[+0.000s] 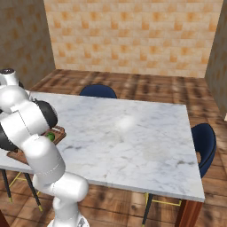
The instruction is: Place the avocado, onion, tomato, and bell pepper on the cutting board.
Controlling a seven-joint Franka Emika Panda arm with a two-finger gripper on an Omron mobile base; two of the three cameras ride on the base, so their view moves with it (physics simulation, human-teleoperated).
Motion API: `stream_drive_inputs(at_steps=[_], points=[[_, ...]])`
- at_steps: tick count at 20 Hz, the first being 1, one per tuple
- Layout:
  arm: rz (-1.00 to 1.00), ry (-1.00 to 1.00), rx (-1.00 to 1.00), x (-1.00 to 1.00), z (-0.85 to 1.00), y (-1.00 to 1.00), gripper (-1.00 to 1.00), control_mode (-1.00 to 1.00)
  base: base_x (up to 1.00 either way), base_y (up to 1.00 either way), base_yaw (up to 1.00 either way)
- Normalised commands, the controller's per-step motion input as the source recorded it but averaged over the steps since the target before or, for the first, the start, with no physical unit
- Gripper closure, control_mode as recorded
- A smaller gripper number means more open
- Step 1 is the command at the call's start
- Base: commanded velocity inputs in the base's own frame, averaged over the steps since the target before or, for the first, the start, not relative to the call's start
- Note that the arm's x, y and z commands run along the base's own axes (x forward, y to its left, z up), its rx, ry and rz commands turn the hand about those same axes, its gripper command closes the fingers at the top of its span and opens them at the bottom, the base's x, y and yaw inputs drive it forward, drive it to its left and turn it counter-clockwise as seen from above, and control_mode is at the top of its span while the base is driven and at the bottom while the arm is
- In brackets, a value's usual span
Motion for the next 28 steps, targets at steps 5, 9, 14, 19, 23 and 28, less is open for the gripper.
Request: stream_drive_inputs(at_steps=[5,9,14,19,23,28], points=[[0.0,0.03,-0.02,0.24,-0.09,0.11,-1.0,-1.0,0.0,0.0,0.0],[0.0,0.05,-0.01,0.2,-0.14,0.07,-1.0,-1.0,0.0,0.0,0.0],[0.0,0.06,-0.01,0.0,-0.2,0.0,-1.0,-1.0,0.0,0.0,0.0],[0.0,0.03,-0.03,0.0,-0.23,0.01,-1.0,-1.0,0.0,0.0,0.0],[0.0,0.03,-0.03,0.0,-0.23,0.0,-1.0,-1.0,0.0,0.0,0.0],[0.0,0.05,-0.03,0.01,-0.24,0.04,-1.0,-1.0,0.0,0.0,0.0]])
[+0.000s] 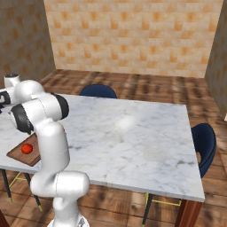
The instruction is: Place the avocado, onion, tomato, and bell pepper on the cutting board.
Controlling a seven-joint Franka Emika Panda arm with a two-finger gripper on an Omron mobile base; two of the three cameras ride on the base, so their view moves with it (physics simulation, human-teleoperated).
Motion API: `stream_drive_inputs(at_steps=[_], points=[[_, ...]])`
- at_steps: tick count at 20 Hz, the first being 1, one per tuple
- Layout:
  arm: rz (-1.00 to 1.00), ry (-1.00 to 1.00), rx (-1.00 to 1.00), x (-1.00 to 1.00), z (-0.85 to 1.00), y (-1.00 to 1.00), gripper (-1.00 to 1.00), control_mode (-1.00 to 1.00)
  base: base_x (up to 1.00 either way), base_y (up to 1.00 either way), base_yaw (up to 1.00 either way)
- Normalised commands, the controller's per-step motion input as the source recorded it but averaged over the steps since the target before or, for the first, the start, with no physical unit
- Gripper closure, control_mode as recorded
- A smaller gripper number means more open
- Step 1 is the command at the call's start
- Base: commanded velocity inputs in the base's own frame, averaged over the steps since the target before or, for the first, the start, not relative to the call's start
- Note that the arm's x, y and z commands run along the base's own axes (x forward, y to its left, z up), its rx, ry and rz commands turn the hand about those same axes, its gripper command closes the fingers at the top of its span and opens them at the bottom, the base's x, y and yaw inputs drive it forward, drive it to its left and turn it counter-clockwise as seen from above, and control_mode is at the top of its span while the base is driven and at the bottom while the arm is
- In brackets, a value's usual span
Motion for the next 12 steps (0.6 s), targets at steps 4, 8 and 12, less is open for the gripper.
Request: stream_drive_inputs(at_steps=[4,8,12], points=[[0.0,0.05,-0.02,0.08,-0.24,0.07,-1.0,-1.0,0.0,0.0,0.0],[0.0,0.06,-0.02,0.1,-0.28,0.02,-1.0,-1.0,0.0,0.0,0.0],[0.0,0.06,-0.03,0.18,-0.27,0.08,-1.0,-1.0,0.0,0.0,0.0]])
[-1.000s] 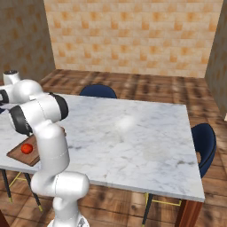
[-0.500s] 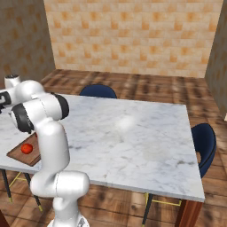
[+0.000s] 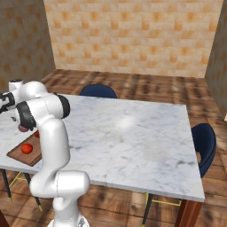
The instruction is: Place the avocado, onion, tomato, and bell pepper on the cutting board.
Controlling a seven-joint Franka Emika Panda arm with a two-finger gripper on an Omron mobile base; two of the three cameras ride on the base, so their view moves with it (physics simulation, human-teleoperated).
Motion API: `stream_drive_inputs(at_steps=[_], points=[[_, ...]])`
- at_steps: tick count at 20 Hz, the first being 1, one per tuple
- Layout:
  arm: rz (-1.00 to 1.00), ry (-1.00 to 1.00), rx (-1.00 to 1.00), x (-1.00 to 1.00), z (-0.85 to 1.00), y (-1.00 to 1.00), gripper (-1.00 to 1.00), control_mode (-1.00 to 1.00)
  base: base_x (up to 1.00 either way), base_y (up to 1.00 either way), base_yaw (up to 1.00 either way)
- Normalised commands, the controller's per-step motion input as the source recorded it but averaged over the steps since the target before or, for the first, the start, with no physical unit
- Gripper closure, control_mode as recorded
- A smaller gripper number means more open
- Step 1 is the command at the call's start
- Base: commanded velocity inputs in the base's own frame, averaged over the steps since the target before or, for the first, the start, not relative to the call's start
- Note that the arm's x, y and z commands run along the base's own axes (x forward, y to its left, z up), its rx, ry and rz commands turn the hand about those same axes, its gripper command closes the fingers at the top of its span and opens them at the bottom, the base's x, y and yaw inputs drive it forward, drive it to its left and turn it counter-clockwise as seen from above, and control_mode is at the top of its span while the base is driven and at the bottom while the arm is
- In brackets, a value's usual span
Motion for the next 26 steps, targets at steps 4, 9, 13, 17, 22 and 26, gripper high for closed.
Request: stream_drive_inputs(at_steps=[4,9,13,17,22,26], points=[[0.0,0.06,-0.02,0.22,-0.22,0.09,-1.0,-1.0,0.0,0.0,0.0],[0.0,0.06,-0.01,0.2,-0.21,0.07,-1.0,-1.0,0.0,0.0,0.0],[0.0,0.08,-0.02,0.13,-0.24,0.18,-1.0,-1.0,0.0,0.0,0.0],[0.0,0.07,-0.02,0.12,-0.25,0.21,-1.0,-1.0,0.0,0.0,0.0],[0.0,0.05,-0.02,0.03,-0.21,0.07,-1.0,-1.0,0.0,0.0,0.0],[0.0,0.06,-0.03,0.0,-0.21,0.01,1.0,-1.0,0.0,0.0,0.0]])
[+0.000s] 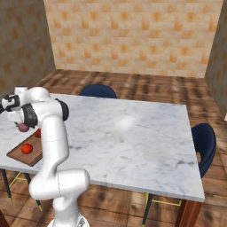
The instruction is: Place the avocado, onion, tomato, and bell pepper on the cutting board.
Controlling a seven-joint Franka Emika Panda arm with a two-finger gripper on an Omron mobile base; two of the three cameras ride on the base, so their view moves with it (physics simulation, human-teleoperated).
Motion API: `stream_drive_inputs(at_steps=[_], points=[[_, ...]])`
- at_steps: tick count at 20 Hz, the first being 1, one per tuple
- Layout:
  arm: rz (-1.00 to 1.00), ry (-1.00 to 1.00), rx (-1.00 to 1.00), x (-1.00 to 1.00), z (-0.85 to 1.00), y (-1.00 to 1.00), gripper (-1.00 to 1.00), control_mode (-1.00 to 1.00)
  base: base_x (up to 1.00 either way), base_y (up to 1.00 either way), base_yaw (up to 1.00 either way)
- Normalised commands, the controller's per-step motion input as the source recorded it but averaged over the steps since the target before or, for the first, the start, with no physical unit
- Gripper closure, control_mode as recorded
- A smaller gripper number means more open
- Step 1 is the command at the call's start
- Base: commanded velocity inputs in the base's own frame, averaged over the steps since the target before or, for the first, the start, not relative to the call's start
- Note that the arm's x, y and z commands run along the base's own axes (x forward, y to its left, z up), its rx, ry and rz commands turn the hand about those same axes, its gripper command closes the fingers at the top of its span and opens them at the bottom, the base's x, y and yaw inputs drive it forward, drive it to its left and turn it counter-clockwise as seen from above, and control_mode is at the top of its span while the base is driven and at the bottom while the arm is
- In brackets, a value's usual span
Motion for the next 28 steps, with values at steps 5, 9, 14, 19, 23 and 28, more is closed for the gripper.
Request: stream_drive_inputs(at_steps=[5,9,14,19,23,28], points=[[0.0,0.01,0.0,-0.08,0.01,0.0,1.0,-1.0,0.0,0.0,0.0],[0.0,0.0,0.0,-0.25,0.35,0.0,1.0,-1.0,0.0,0.0,0.0],[0.0,-0.07,0.0,-0.6,0.72,-0.04,1.0,-1.0,0.0,0.0,0.0],[0.0,-0.14,0.0,-0.79,0.78,-0.26,1.0,-1.0,0.0,0.0,0.0],[0.0,-0.19,0.01,-0.86,0.68,-0.52,1.0,-1.0,0.0,0.0,0.0],[0.0,-0.21,0.06,-0.89,0.59,-0.74,1.0,-1.0,0.0,0.0,0.0]])
